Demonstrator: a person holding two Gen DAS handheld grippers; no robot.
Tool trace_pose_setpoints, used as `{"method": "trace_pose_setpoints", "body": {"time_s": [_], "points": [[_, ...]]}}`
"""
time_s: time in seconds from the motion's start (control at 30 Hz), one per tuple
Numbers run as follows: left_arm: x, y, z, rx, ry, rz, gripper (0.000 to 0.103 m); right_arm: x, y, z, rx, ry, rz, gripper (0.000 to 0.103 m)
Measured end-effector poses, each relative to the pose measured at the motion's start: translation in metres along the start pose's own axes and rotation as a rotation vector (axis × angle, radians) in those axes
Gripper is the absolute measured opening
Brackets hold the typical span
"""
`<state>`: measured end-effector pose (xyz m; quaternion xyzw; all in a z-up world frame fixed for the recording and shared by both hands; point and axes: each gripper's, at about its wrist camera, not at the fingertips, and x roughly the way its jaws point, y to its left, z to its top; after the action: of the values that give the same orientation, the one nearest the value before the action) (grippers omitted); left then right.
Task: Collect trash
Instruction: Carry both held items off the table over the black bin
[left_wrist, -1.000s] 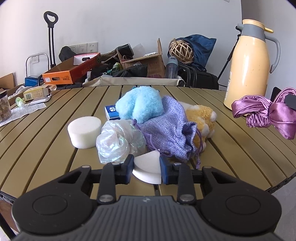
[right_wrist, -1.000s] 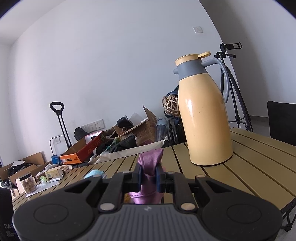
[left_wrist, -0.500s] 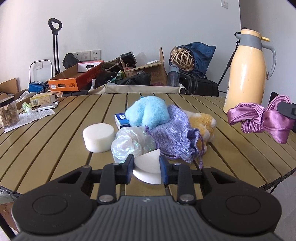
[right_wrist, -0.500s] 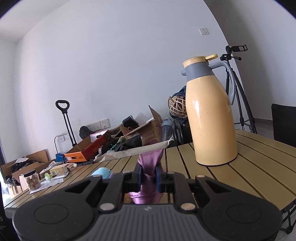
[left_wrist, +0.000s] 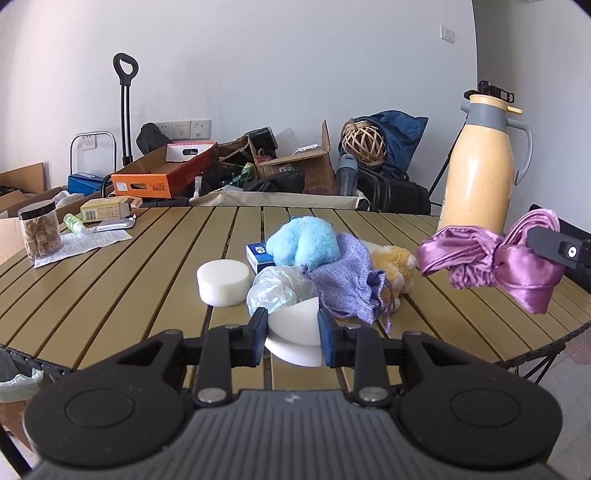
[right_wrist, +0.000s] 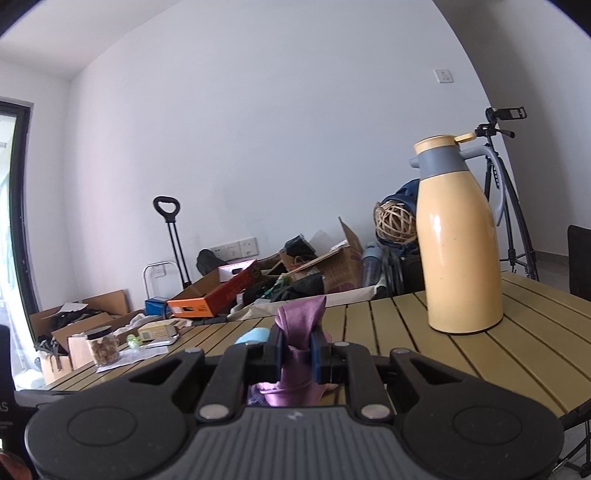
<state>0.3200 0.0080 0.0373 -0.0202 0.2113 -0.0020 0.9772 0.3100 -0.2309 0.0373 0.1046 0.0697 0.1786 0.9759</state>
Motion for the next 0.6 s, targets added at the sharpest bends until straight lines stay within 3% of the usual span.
{"method": "trace_pose_setpoints", "body": {"time_s": [0.3,0.6], "points": [[-0.039,0.011,-0.019,-0.022,0.029,-0.009,0.03,-0.035,0.023,-0.015,-0.012,0.058,0.05,0.014],[-0.064,0.01,-0.053,-0.009,0.092,-0.02,0.03,-0.067,0.035,-0.053,-0.009,0.186,0.058,0.014]]}}
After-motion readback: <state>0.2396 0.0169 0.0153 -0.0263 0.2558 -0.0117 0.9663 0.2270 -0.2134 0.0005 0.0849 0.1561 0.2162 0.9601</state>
